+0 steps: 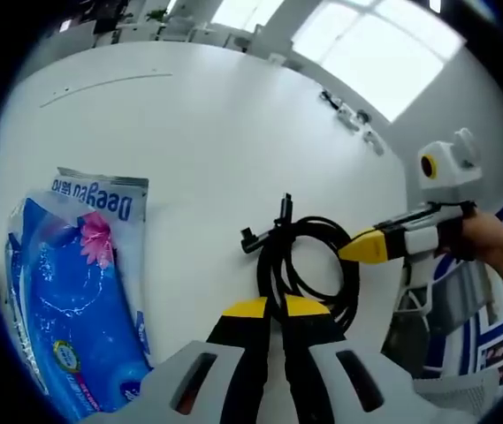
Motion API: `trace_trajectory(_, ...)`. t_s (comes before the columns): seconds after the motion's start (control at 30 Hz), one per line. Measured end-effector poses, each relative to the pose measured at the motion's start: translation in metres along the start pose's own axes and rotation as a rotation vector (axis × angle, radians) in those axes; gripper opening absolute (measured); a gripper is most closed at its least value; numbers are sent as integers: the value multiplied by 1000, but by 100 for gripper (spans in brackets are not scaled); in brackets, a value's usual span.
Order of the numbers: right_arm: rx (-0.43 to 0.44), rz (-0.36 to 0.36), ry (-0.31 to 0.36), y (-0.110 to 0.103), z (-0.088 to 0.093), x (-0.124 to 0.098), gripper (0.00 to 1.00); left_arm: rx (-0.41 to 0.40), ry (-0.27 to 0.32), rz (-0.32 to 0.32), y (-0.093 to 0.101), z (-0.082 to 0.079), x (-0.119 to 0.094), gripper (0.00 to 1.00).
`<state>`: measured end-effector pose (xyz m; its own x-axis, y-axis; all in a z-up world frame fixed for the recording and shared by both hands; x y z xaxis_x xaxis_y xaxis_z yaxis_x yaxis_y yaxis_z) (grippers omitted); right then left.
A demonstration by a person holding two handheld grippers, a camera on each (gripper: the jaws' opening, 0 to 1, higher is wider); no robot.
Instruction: Arrange the tabletop items into an orderly group along one side of the table until the central work area is clear of visible clutter.
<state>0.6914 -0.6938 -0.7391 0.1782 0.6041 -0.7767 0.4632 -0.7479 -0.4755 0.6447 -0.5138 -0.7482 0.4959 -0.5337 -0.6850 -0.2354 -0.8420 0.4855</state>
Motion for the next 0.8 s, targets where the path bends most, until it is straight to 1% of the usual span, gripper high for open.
trace_trajectory(0.13, 19, -5, 7, 3, 2, 0, 3, -1, -2, 5, 0, -1, 1, 0)
trace_trajectory(0.2, 19, -3, 8, 5, 3, 1, 3, 12, -3, 3, 1, -1, 2, 0)
trace_trajectory(0.27, 10, 3, 0, 6, 5, 2, 3, 16, -3, 3, 1, -1, 2, 0)
trace_trajectory(0.37, -26, 19, -9, 3, 9, 2, 4, 27, -4, 7, 1, -1, 3, 0)
trace_trajectory(0.47, -28, 21, -6, 7, 6, 2, 4, 45, -7, 2, 1, -1, 4, 0)
trace_trajectory(0.7, -35, 23, -1, 6, 7, 3, 4, 40, 5, 1, -1, 1, 5, 0)
trace_trajectory(0.8, -51, 28, 0, 5, 8, 3, 5, 62, 11, -8, 1, 2, 5, 0)
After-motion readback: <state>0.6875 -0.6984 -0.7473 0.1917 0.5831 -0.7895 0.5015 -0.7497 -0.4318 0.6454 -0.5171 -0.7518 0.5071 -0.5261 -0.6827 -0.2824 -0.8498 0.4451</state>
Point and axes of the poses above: the point that each gripper's makers call its tool centre point, and the gripper's own axes: x roughly forward along the fingers, y roughly to its right, z roughly out of its underside, the point moved 8 cm from there along -x, roughly backward along the fingers, and after that the axes turned 1 degree about y, right-handed, at the moved point
